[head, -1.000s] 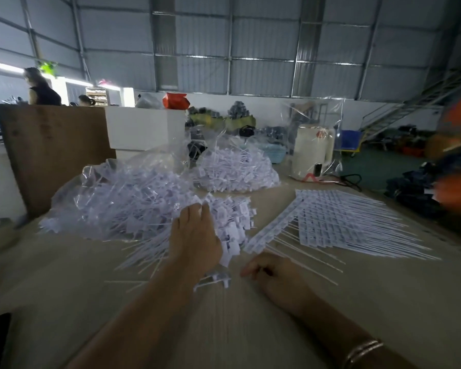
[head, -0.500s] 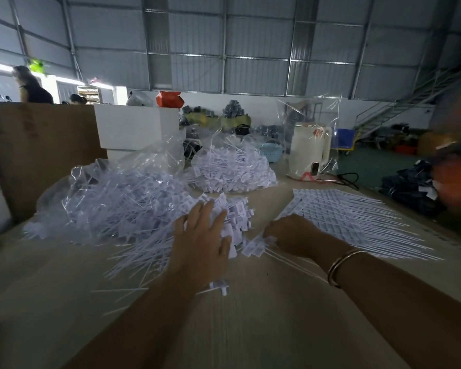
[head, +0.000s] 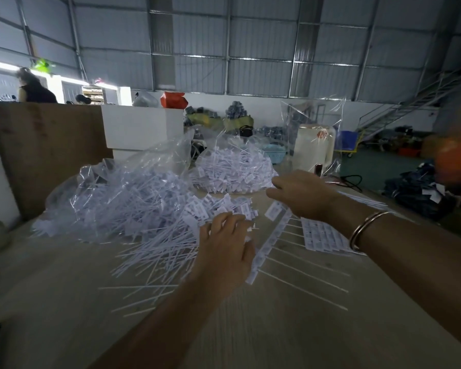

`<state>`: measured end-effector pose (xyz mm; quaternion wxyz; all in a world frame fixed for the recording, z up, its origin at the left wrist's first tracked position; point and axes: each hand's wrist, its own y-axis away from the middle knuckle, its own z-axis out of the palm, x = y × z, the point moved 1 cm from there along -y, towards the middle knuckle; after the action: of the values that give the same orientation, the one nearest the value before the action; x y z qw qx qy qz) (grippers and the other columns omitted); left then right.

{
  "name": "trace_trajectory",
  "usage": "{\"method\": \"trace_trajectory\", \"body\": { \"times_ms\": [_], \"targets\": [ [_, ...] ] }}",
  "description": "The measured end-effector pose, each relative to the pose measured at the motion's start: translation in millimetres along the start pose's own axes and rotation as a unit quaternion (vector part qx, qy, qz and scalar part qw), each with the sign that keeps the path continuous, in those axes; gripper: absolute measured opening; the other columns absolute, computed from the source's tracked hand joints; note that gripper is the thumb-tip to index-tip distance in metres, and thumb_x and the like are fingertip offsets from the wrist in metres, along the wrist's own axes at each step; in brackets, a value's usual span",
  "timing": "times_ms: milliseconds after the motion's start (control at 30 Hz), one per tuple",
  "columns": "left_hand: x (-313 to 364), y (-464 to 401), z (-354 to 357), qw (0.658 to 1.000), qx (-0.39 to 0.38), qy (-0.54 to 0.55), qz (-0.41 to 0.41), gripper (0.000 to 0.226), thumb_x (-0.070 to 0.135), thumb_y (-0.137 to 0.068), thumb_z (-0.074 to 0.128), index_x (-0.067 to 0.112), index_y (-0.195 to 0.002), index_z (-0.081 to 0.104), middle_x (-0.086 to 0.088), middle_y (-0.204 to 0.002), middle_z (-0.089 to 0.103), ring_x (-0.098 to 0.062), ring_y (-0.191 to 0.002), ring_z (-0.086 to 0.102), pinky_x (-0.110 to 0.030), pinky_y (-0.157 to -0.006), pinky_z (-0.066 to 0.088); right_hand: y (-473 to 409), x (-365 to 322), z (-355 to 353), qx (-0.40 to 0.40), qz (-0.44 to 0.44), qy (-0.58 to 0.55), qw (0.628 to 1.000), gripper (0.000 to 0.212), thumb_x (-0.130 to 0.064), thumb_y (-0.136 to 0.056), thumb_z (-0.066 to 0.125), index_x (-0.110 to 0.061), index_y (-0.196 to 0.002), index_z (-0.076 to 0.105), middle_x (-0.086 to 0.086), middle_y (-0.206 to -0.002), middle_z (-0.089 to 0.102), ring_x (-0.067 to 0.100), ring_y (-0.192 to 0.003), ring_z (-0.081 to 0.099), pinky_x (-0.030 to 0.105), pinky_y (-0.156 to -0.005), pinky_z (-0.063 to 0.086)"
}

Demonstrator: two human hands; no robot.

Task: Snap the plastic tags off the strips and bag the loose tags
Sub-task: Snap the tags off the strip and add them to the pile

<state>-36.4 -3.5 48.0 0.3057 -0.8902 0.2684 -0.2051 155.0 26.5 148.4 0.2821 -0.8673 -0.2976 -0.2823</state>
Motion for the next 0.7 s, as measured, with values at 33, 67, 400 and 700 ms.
{"method": "trace_trajectory", "body": {
  "times_ms": [33,67,400,700],
  "targets": [
    [0,-2,-1,0.999,0.002,0.035,-0.024,0.046,0.044,-0.087,0.032,0.027,-0.126,0.05,0.009,-0.13,0.05,-0.011,-0.126,0.03,-0.03,-0.096,0.015,-3,0,-7,0.006,-0.001,0.014,1.0,0.027,0.005,-0.065,0.054,-0.006,-0.088,0.064,0.013,-0.069,0.056,0.027,-0.056,0.053,0.034,-0.048,0.044],
    [1,-3,-2,0.996,0.008,0.076,-0.046,0.051,0.048,-0.087,0.026,0.027,-0.129,0.047,0.008,-0.13,0.05,-0.011,-0.125,0.032,-0.028,-0.096,0.015,-6,-1,-13,0.007,-0.001,0.034,0.999,0.024,0.005,-0.067,0.054,-0.005,-0.086,0.065,0.014,-0.07,0.057,0.028,-0.058,0.055,0.035,-0.05,0.046],
    [6,-4,-23,0.926,-0.011,0.349,-0.141,0.037,0.038,-0.098,0.037,0.03,-0.134,0.039,0.01,-0.125,0.053,0.001,-0.107,0.053,-0.024,-0.089,0.046,-26,-55,-80,-0.003,-0.007,0.235,0.972,0.027,-0.008,-0.077,0.036,-0.026,-0.069,0.054,-0.008,-0.06,0.052,0.012,-0.058,0.049,0.027,-0.058,0.027],
    [-15,12,-48,0.884,-0.063,0.442,-0.137,0.032,0.025,-0.097,0.045,0.005,-0.073,0.052,0.001,-0.062,0.053,-0.014,-0.06,0.048,-0.029,-0.062,0.04,-2,-100,-91,-0.082,0.125,-0.104,0.983,0.031,-0.029,-0.087,0.043,-0.013,-0.114,0.043,-0.001,-0.08,0.052,0.019,-0.065,0.042,0.03,-0.064,0.031]
  ]
}}
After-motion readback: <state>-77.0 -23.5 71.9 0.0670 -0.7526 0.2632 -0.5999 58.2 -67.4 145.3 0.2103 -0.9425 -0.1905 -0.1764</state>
